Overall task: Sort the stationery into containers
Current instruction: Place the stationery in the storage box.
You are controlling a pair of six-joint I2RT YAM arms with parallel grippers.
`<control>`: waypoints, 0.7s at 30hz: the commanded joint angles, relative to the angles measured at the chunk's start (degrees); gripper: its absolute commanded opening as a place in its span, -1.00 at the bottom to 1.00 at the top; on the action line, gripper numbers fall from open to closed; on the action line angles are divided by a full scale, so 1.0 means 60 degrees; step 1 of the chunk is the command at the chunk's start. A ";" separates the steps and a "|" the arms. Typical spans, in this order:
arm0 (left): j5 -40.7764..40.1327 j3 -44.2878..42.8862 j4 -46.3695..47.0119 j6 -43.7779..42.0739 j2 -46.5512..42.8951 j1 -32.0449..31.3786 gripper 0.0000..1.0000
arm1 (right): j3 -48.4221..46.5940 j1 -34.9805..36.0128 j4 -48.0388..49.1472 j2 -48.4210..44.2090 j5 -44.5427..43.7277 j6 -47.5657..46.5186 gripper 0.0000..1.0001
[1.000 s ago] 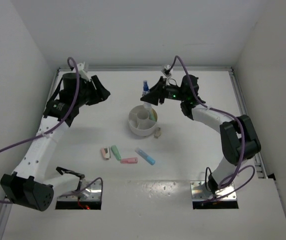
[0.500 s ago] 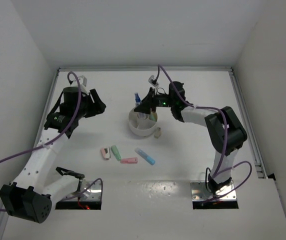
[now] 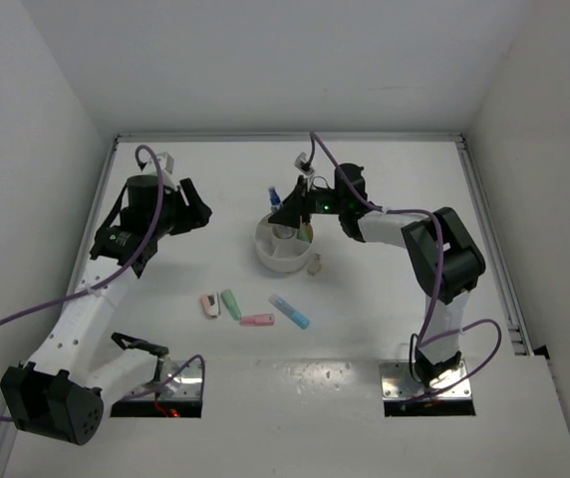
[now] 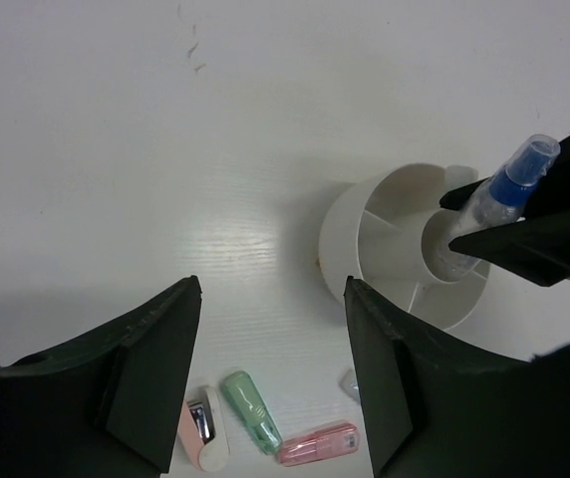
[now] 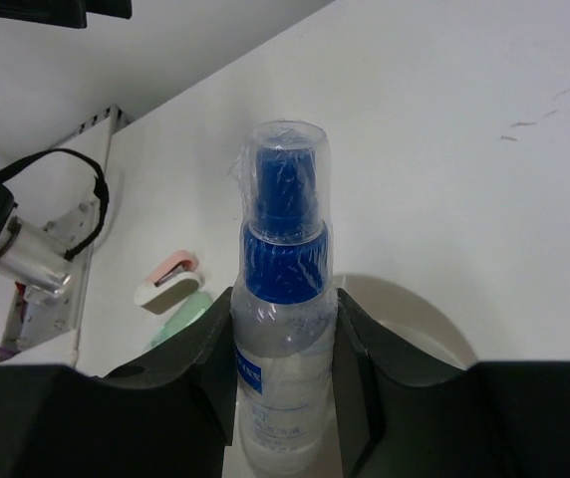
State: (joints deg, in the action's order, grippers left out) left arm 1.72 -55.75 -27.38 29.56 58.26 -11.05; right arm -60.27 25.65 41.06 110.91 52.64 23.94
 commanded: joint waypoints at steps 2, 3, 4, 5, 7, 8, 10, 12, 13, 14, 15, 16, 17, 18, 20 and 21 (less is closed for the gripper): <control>0.0196 0.0019 0.0373 -0.0020 -0.0058 0.0157 0.31 | -0.0443 0.0105 0.0510 -0.0058 0.0147 -0.0972 -0.85; 0.0197 0.0019 0.0460 -0.0020 -0.0057 0.0157 0.31 | -0.0443 0.0105 0.0394 -0.0058 0.0046 -0.1104 -0.67; 0.0299 0.0019 0.0461 -0.0020 -0.0057 0.0157 0.31 | -0.0356 0.0105 0.0393 -0.0058 -0.0057 -0.1206 -0.58; 0.0300 0.0106 0.0461 -0.0020 -0.0057 0.0244 0.31 | -0.0254 0.0105 0.0393 -0.0058 -0.0058 -0.1411 -0.46; 0.0401 0.0106 0.0461 -0.0020 -0.0057 0.0245 0.31 | -0.0151 0.0003 0.0232 -0.0058 -0.0146 -0.1617 -0.18; 0.0403 0.0106 0.0548 -0.0020 -0.0057 0.0245 0.33 | -0.0150 0.0002 0.0116 -0.0145 -0.0146 -0.1806 -0.09; 0.0403 0.0193 0.0549 0.0068 0.0031 0.0245 0.33 | -0.0062 0.0002 -0.0030 -0.0277 -0.0234 -0.2041 0.13; 0.0505 0.0194 0.0549 0.0068 0.0031 0.0245 0.33 | -0.0062 0.0002 -0.0148 -0.0379 -0.0234 -0.2130 0.22; 0.0505 0.0281 0.0636 0.0068 0.0031 0.0245 0.33 | 0.0025 0.0002 -0.0149 -0.0380 -0.0234 -0.2130 0.22; 0.0592 0.0282 0.0637 0.0068 0.0118 0.0245 0.33 | 0.0026 0.0002 -0.0149 -0.0380 -0.0234 -0.2130 0.22; 0.0593 0.0282 0.0637 0.0068 0.0119 0.0245 0.33 | 0.0026 0.0002 -0.0047 -0.0380 -0.0234 -0.2130 0.22; 0.0593 0.0369 0.0637 0.0170 0.0119 0.0245 0.33 | 0.0026 0.0002 -0.0046 -0.0467 -0.0234 -0.2130 0.22; 0.0593 0.0370 0.0637 0.0171 0.0119 0.0245 0.33 | 0.0026 0.0002 -0.0046 -0.0569 -0.0234 -0.2130 0.22; 0.0593 0.0472 0.0724 0.0171 0.0119 0.0245 0.33 | 0.0113 0.0002 0.0070 -0.0570 -0.0234 -0.2000 0.22; 0.0694 0.0575 0.0725 0.0171 0.0017 0.0245 0.26 | 0.0113 0.0002 0.0071 -0.0833 -0.0117 -0.1999 0.22; 0.0782 0.0706 0.0812 0.0287 0.0017 0.0245 0.14 | 0.0113 0.0002 0.0071 -0.1168 -0.0015 -0.1912 0.22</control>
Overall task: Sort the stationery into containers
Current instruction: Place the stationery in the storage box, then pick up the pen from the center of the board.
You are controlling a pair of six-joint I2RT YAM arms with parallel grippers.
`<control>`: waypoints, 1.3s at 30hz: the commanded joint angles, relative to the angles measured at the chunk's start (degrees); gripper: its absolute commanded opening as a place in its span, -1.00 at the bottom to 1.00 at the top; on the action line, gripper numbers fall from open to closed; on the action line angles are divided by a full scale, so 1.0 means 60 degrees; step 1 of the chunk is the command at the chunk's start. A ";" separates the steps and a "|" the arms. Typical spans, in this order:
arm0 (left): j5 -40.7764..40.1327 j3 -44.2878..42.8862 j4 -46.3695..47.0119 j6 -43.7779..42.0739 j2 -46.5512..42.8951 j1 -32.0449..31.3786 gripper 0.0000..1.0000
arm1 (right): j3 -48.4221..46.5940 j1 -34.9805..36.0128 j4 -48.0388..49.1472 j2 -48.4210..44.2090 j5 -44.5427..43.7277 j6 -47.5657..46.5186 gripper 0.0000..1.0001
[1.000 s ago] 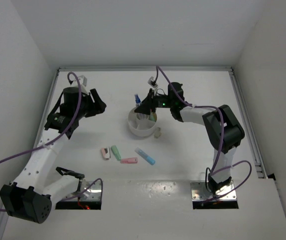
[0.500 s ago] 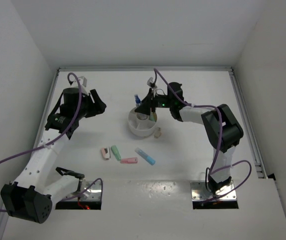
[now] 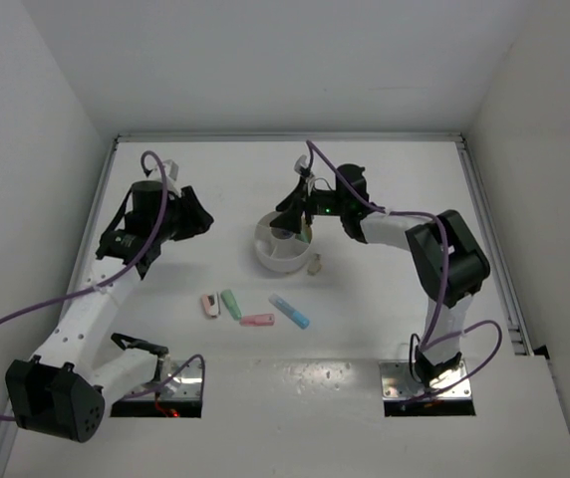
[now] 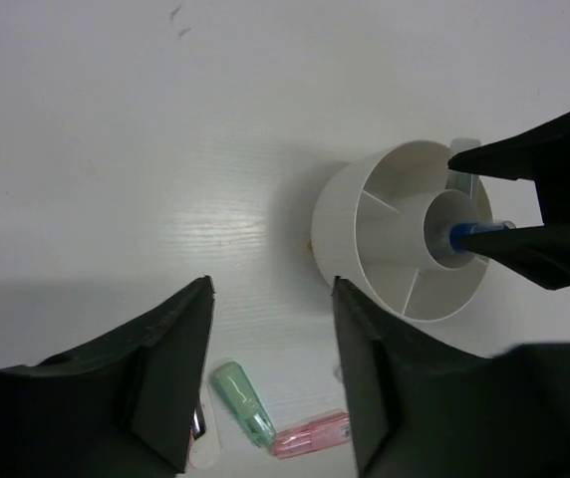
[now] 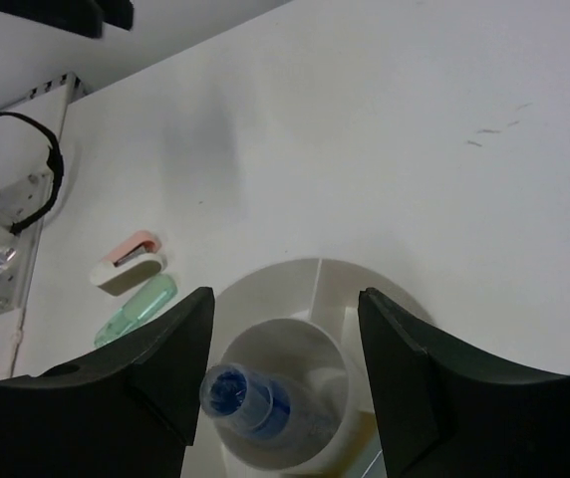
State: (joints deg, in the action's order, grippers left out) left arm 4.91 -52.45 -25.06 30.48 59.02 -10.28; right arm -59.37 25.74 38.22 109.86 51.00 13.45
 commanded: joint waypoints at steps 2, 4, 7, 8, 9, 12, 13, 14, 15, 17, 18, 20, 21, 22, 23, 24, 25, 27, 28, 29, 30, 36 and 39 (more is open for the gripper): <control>0.0354 0.0463 0.0558 0.0339 -0.0111 0.0117 -0.07 | -0.0181 -0.0012 0.0166 -0.1375 0.0259 -0.0278 0.22; 0.0354 0.0595 0.0646 0.0428 -0.0199 0.0030 -0.36 | -0.0722 -0.0012 -0.0872 -0.1844 0.0376 -0.0586 0.22; 0.0134 0.0771 0.0646 0.0823 -0.0287 -0.0422 -0.69 | -0.1892 -0.0012 -0.3787 -0.2327 0.0027 -0.2042 0.22; 0.0134 0.0917 0.0646 0.1070 -0.0374 -0.0541 -0.84 | -0.2766 -0.0012 -0.4821 -0.2431 -0.1266 -0.2632 0.05; 0.0047 0.1035 0.0646 0.1246 -0.0375 -0.0672 -0.98 | -0.3152 0.0104 -0.5730 -0.2432 -0.2062 -0.3160 -0.33; -0.0858 0.1386 0.0135 0.2139 -0.0462 -0.1477 -1.00 | -0.3274 -0.0069 -0.6239 -0.3045 -0.5035 -0.2207 -1.00; -0.1558 0.1474 0.0047 0.2403 -0.0564 -0.2030 -1.00 | -0.3273 -0.0201 -0.6325 -0.3148 -0.5827 -0.1082 -1.00; -0.1855 0.1591 0.0046 0.2652 -0.0652 -0.2341 -0.99 | -0.3273 -0.0202 -0.7036 -0.3150 -0.6937 -0.0954 -1.00; -0.2162 0.1694 0.0046 0.3060 -0.0653 -0.2634 -0.80 | -0.3389 -0.0203 -0.7551 -0.3280 -0.6745 -0.1084 -0.23; -0.3013 0.1695 0.0046 0.3065 -0.0551 -0.3600 -0.07 | -0.3057 -0.0320 -0.8560 -0.3471 -0.5267 -0.1960 0.52; -0.3102 0.1594 0.0046 0.2949 -0.0405 -0.3835 0.00 | -0.2923 -0.0320 -0.8929 -0.3573 -0.5060 -0.2384 0.47; -0.2286 0.1475 0.0046 0.2365 -0.0040 -0.4539 0.10 | -0.2411 -0.0115 -0.9704 -0.4041 -0.4548 -0.3308 0.34; -0.1993 0.1475 0.0350 0.1665 0.0078 -0.4787 0.10 | -0.2191 -0.0115 -0.9709 -0.4275 -0.4284 -0.3601 0.18; -0.1482 0.1388 0.0469 0.1252 0.0210 -0.5239 0.10 | -0.1638 -0.0260 -0.9709 -0.4887 -0.3644 -0.4083 0.08; -0.1477 0.1300 0.0470 0.0900 0.0356 -0.5418 0.10 | -0.1401 -0.0261 -0.9608 -0.5197 -0.3391 -0.4407 0.01; -0.1477 0.0981 0.0325 0.0215 0.0793 -0.5550 0.10 | -0.1181 -0.0261 -0.9607 -0.5505 -0.3388 -0.4758 -0.12; -0.1361 0.0702 0.0092 -0.0183 0.1073 -0.5653 0.13 | -0.0830 -0.0261 -0.9694 -0.5769 -0.3200 -0.5298 -0.16; -0.1548 -0.0175 -0.1292 -0.1366 0.1848 -0.5990 0.19 | -0.0535 -0.0261 -1.0293 -0.6341 -0.2281 -0.6954 0.00; -0.1869 -0.0934 -0.1708 -0.1823 0.2461 -0.6296 0.19 | -0.0186 -0.0261 -1.0556 -0.6676 -0.2043 -0.7815 0.08; -0.2061 -0.1290 -0.2075 -0.2727 0.2656 -0.6429 0.19 | 0.0296 -0.0261 -1.0559 -0.6854 -0.1591 -0.8229 0.22; -0.2222 -0.1293 -0.2165 -0.3171 0.2788 -0.6547 0.19 | 0.0301 -0.0261 -1.0457 -0.7059 -0.1587 -0.8465 0.23; -0.0688 -0.1292 -0.1126 -0.4393 0.3297 -0.6855 0.19 | 0.0318 -0.0261 -1.0982 -0.6916 -0.1982 -0.8600 0.45; -0.1327 -0.2213 -0.1417 -0.1894 0.5066 -0.6622 -0.57 | -0.0093 -0.0261 -1.1437 -0.6315 -0.1880 -0.8425 -0.11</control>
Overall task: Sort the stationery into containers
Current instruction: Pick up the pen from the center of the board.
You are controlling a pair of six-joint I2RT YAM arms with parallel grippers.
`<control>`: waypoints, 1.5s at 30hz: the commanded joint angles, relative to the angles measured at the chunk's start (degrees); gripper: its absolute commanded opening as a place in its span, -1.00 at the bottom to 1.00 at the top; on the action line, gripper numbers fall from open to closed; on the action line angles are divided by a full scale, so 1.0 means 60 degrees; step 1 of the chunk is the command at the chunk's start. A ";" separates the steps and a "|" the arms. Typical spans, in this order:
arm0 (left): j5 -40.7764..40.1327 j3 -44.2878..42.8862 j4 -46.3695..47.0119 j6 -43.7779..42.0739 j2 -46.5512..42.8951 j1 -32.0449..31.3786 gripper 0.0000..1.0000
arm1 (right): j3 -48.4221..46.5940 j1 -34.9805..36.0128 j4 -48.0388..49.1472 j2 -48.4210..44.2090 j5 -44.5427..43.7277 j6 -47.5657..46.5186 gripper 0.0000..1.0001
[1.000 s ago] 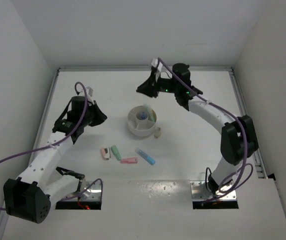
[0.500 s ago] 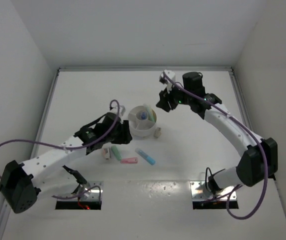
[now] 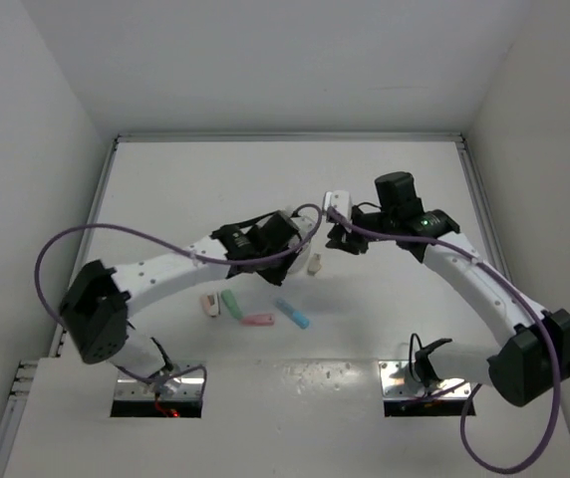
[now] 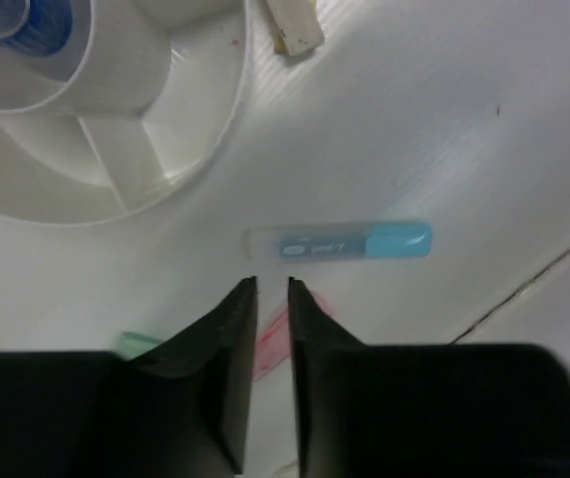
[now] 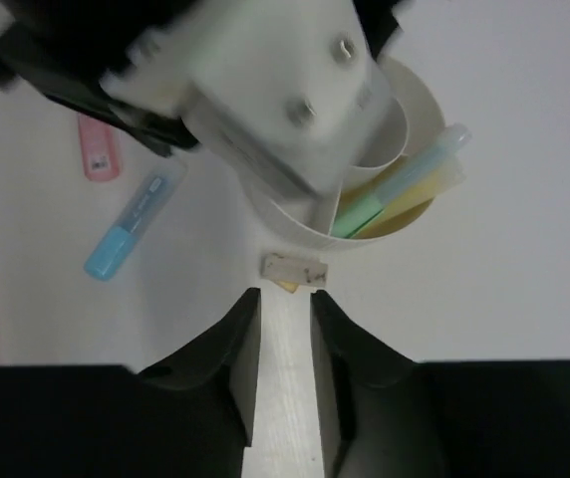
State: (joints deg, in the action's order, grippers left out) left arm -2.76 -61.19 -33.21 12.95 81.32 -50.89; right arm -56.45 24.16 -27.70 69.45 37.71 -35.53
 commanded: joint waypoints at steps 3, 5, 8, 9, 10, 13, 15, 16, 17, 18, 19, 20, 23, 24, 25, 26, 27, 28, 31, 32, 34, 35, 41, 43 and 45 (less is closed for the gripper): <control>-0.0751 -0.1154 -0.0602 0.3534 0.1842 -0.0536 -0.37 | -0.0772 0.0001 -0.0350 0.0612 0.0030 0.0497 -1.00; -0.0975 -0.0123 0.0652 0.5423 0.0836 -0.0862 -0.27 | -0.0628 0.0001 0.0279 0.0394 -0.0379 0.0793 -0.93; -0.1413 0.1564 0.2466 0.7663 -0.1107 -0.1083 -0.02 | 0.0074 0.0001 0.1349 -0.0250 -0.0893 0.1336 -0.63; -0.1994 0.1570 0.2474 0.7917 -0.1479 -0.1083 -0.02 | 0.0193 0.0001 0.1583 -0.0397 -0.0997 0.1626 -0.46; -0.2348 0.1672 0.2474 0.8021 -0.1816 -0.1214 -0.02 | 0.0310 0.0001 0.1991 -0.0645 -0.1114 0.1745 -0.34; -0.3507 0.1440 0.2094 0.8022 -0.3033 -0.1419 0.00 | 0.0399 0.0001 0.1967 -0.0735 -0.1495 0.1936 0.17; -0.4395 0.1089 0.1510 0.7744 -0.3807 -0.1420 0.29 | 0.0195 0.0001 0.1079 -0.0356 -0.0958 0.1515 0.17; -0.4866 0.0971 0.1202 0.7744 -0.4029 -0.1420 0.48 | 0.0194 0.0001 0.0652 -0.0195 -0.0693 0.1309 0.11; -0.5292 0.0883 0.0518 0.7744 -0.4249 -0.1304 0.62 | 0.0194 0.0103 0.0343 0.0024 -0.0589 0.1162 0.07; -0.5702 0.0882 0.0293 0.7744 -0.4454 -0.1172 0.70 | 0.0194 0.0220 0.0108 0.0418 -0.0312 0.1161 0.07; -0.5808 0.0882 0.0117 0.7744 -0.4645 -0.0823 0.78 | 0.0411 0.0221 -0.0083 0.0538 -0.0193 0.1001 0.07; -0.5809 0.1041 0.0115 0.7874 -0.5096 -0.0689 0.81 | 0.0413 0.0221 -0.0085 0.0641 -0.0192 0.1000 0.07; -0.5809 0.1730 0.0115 0.8212 -0.5728 -0.0338 0.78 | 0.0501 0.0221 -0.0057 0.0642 -0.0397 0.1159 0.07; -0.5809 0.1934 0.0115 0.8358 -0.5731 -0.0336 0.74 | 0.0501 0.0221 -0.0056 0.0642 -0.0484 0.1161 0.16; -0.5722 0.2023 0.0115 0.8446 -0.5847 -0.0249 0.68 | 0.0414 0.0453 -0.0172 0.0642 -0.0615 0.1161 0.19; -0.5721 0.2024 0.0115 0.8447 -0.5848 -0.0248 0.53 | 0.0413 0.0600 -0.0477 0.0917 -0.0617 0.1161 0.22; -0.5721 0.2169 0.0115 0.8534 -0.5935 -0.0147 0.37 | 0.0413 0.0732 -0.0640 0.1109 -0.0501 0.1161 0.27; -0.5851 0.2171 0.0115 0.8535 -0.6037 -0.0146 0.19 | 0.0413 0.1082 -0.0830 0.1357 -0.0500 0.1074 0.30; -0.5984 0.2390 0.0115 0.8623 -0.6156 0.0030 -0.18 | 0.0662 0.1523 -0.1037 0.2236 -0.0747 0.1073 0.37; -0.5984 0.2506 0.0115 0.8623 -0.6257 0.0117 -0.18 | 0.0749 0.1858 -0.1037 0.2383 -0.0850 0.1073 0.40; -0.5984 0.2754 0.0202 0.8623 -0.6258 0.0118 0.02 | 0.0925 0.2182 -0.0949 0.2779 -0.0983 0.1073 0.42; -0.5854 0.2844 0.0290 0.8710 -0.6258 0.0118 0.15 | 0.0926 0.2474 -0.0949 0.2911 -0.1084 0.1073 0.42; -0.5589 0.3445 0.0496 0.9004 -0.6170 0.0118 0.35 | 0.0224 0.3208 -0.0145 0.4054 -0.1408 0.2622 0.50; -0.5589 0.3533 0.0496 0.9004 -0.6286 0.0118 0.35 | 0.0106 0.3384 0.0265 0.4244 -0.1873 0.3033 0.52; -0.5589 0.3533 0.0496 0.9004 -0.6375 0.0118 0.35 | 0.0019 0.3662 0.0587 0.4565 -0.2110 0.3691 0.52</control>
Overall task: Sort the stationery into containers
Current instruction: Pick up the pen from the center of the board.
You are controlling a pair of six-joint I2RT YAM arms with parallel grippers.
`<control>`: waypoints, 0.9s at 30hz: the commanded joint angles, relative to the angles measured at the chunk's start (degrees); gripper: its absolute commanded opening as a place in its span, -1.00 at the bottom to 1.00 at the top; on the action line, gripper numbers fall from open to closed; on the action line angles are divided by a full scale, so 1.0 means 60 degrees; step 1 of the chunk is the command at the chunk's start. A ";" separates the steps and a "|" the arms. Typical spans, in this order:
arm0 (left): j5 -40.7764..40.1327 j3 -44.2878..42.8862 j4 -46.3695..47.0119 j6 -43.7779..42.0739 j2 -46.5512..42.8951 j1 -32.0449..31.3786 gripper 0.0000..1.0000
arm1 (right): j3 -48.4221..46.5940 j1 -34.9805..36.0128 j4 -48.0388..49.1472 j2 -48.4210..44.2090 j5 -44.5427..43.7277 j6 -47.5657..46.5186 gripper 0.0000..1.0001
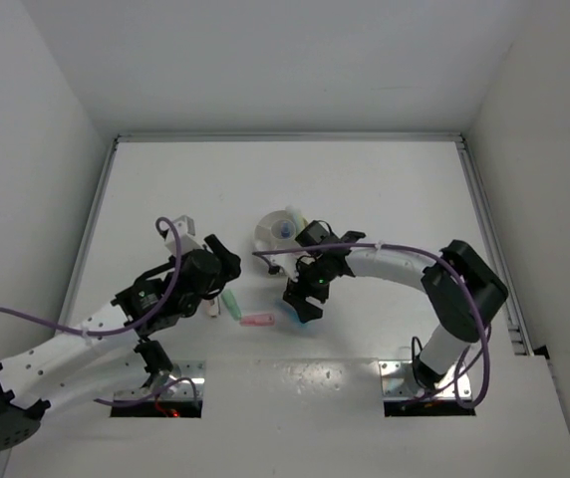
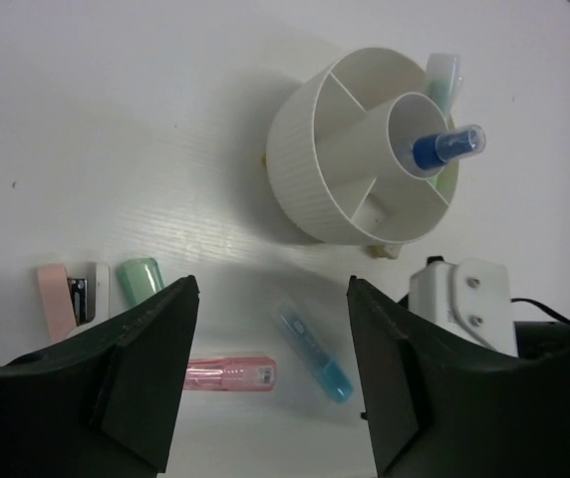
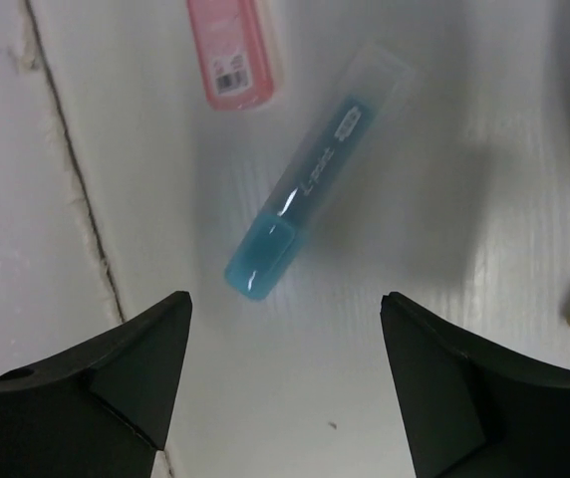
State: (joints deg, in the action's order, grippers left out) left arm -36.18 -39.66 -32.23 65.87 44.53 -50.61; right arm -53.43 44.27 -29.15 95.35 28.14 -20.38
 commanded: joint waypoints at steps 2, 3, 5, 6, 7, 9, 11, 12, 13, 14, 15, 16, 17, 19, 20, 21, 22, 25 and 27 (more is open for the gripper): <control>-0.0019 0.0047 0.0332 0.0184 -0.0332 0.0159 0.35 | -0.0573 0.0530 0.1209 0.0498 -0.0924 0.1564 0.56; -0.0019 0.0047 0.0332 0.0184 -0.0332 0.0159 0.35 | -0.0674 0.0749 0.1210 0.0616 -0.1070 0.1711 0.56; -0.0019 0.0047 0.0332 0.0184 -0.0332 0.0159 0.35 | -0.0762 0.0999 0.1327 0.0822 -0.1495 0.2018 0.61; -0.0019 0.0047 0.0332 0.0184 -0.0332 0.0159 0.35 | -0.0763 0.1203 0.1414 0.0909 -0.1497 0.2020 0.61; -0.0019 0.0047 0.0332 0.0184 -0.0419 0.0159 0.35 | -0.0763 0.1307 0.1517 0.0910 -0.1758 0.2121 0.61; -0.0122 0.0135 0.0332 0.0184 -0.0508 0.0159 0.35 | -0.0661 0.1585 0.1736 0.0778 -0.2211 0.2355 0.61; -0.0122 0.0135 0.0332 0.0184 -0.0610 0.0246 0.35 | -0.0558 0.1674 0.1972 0.0661 -0.2710 0.2575 0.61; -0.0122 0.0135 0.0332 0.0184 -0.0611 0.0246 0.35 | -0.0660 0.1805 0.2059 0.0835 -0.3090 0.2693 0.61; -0.0122 0.0135 0.0332 0.0184 -0.0611 0.0246 0.35 | -0.0864 0.1893 0.2060 0.0982 -0.3282 0.2868 0.61; -0.0122 0.0135 0.0332 0.0097 -0.0698 0.0246 0.35 | -0.1011 0.1894 0.1929 0.1302 -0.3516 0.2870 0.58; -0.0122 0.0135 0.0332 0.0097 -0.0699 0.0246 0.35 | -0.1215 0.1995 0.1928 0.1465 -0.3721 0.2971 0.55; -0.0122 0.0135 0.0332 0.0097 -0.0699 0.0246 0.35 | -0.1304 0.2083 0.1928 0.1597 -0.4042 0.3059 0.48; -0.0122 0.0135 0.0332 0.0010 -0.0786 0.0246 0.35 | -0.1436 0.2084 0.1928 0.1714 -0.4205 0.3060 0.45; -0.0122 0.0135 0.0332 0.0009 -0.0888 0.0246 0.35 | -0.1538 0.2274 0.1811 0.2022 -0.4528 0.3060 0.45; -0.0122 0.0135 0.0231 0.0009 -0.1005 0.0246 0.35 | -0.1539 0.2275 0.1811 0.2023 -0.4631 0.3060 0.42; -0.0209 0.0135 0.0230 0.0009 -0.1093 0.0246 0.35 | -0.1626 0.2275 0.1811 0.2125 -0.4632 0.3060 0.39; -0.0210 0.0135 0.0230 0.0009 -0.1094 0.0333 0.35 | -0.1627 0.2275 0.1811 0.2126 -0.4632 0.3060 0.36; -0.0297 0.0223 0.0142 0.0009 -0.1343 0.0334 0.35 | -0.1627 0.2275 0.1811 0.2214 -0.4632 0.3060 0.24; -0.0385 0.0223 0.0142 0.0009 -0.1445 0.0334 0.35 | -0.1627 0.2275 0.1723 0.2316 -0.4632 0.3060 0.10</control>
State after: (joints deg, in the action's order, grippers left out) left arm -37.93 -38.06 -34.70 65.39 37.23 -49.01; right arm -61.76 57.08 -18.22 107.68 2.85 -2.20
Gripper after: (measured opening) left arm 0.673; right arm 0.579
